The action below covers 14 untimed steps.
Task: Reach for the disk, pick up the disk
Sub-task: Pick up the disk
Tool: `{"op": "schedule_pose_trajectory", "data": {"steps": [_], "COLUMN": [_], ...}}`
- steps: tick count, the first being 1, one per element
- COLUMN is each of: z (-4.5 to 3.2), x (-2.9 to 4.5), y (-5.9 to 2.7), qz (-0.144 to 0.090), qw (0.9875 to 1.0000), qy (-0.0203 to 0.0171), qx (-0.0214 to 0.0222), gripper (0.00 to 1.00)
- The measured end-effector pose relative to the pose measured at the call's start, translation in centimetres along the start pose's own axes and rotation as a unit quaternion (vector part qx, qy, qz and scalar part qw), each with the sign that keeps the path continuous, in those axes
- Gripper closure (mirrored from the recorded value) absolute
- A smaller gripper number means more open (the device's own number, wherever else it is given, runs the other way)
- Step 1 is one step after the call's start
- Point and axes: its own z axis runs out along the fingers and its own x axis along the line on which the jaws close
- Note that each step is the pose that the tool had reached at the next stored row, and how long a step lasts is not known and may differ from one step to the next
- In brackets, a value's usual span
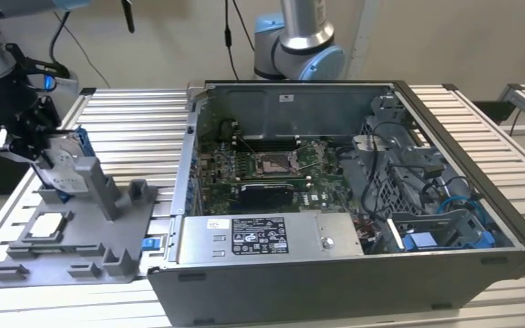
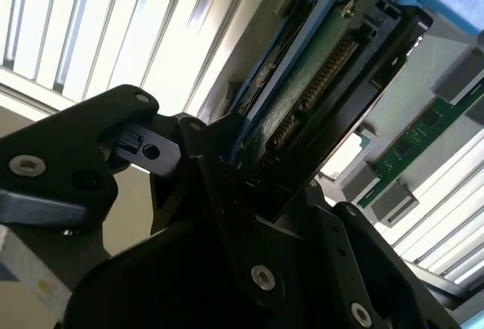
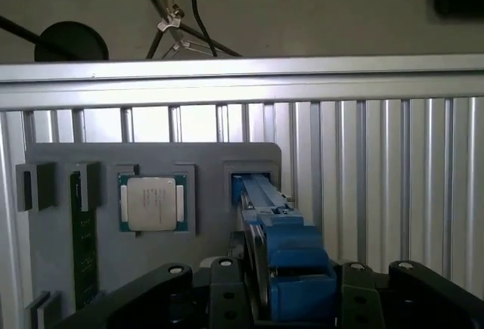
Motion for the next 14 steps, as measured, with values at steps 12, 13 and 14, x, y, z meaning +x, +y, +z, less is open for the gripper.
{"op": "schedule_pose_trajectory", "data": {"steps": [12, 13, 14], "z": [-1.28, -1.4, -1.54], "x": [-0.07, -0.08, -0.08], "y": [0.08, 0.08, 0.08], "qz": [-0.005, -0.005, -0.005], "qw": [0.9999, 0.9999, 0.9999], "qy": [0.0144, 0.014, 0.014], "qx": [0.0019, 0.002, 0.002], "gripper": [1.0, 1.0, 1.0]}}
